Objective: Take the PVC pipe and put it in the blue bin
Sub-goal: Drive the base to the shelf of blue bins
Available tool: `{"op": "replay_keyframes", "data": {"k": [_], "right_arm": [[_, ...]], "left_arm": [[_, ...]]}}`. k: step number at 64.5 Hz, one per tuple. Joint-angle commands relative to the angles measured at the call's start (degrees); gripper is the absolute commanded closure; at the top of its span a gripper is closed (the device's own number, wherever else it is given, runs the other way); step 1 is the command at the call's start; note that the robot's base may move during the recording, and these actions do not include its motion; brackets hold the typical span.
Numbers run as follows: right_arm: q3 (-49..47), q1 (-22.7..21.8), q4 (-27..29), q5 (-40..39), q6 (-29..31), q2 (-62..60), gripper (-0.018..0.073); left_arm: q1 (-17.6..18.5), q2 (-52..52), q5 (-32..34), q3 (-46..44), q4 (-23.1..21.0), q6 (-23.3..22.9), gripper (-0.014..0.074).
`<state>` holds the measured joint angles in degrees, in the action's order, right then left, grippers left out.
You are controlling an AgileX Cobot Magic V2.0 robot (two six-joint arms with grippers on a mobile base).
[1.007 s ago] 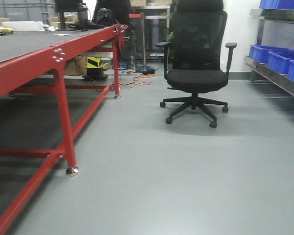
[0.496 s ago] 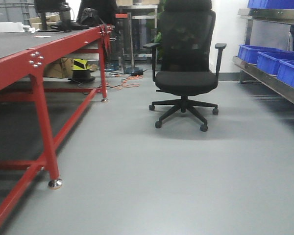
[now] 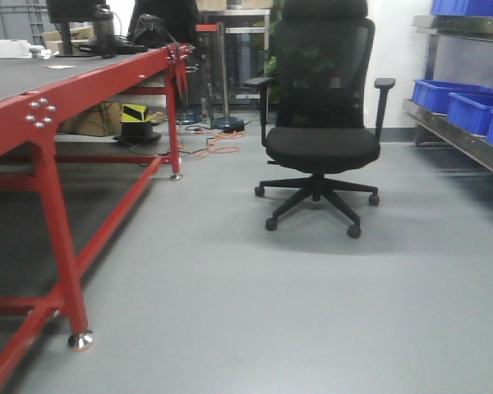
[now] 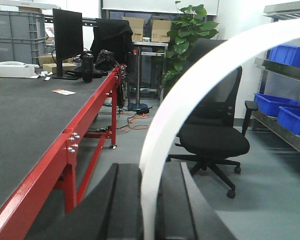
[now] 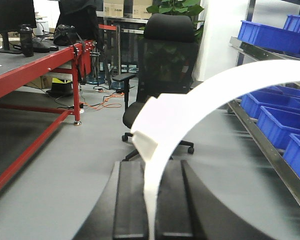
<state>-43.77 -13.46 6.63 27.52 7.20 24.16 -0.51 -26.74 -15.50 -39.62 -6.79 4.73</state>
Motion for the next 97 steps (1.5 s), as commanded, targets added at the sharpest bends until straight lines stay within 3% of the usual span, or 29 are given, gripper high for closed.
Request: {"op": "replay_keyframes", "data": {"k": [1,97], "right_arm": [[0.0,0.0,-0.3,-1.8,0.3,-0.2,0.0722],[0.0,0.0,-0.3,-1.9,0.3,-0.2,0.0722]], "left_arm": [[0.4,0.2,1.5,0.0,-0.3,-0.2,0.0707],[0.4,0.2,1.5,0.0,-0.3,-0.2,0.0707]]}}
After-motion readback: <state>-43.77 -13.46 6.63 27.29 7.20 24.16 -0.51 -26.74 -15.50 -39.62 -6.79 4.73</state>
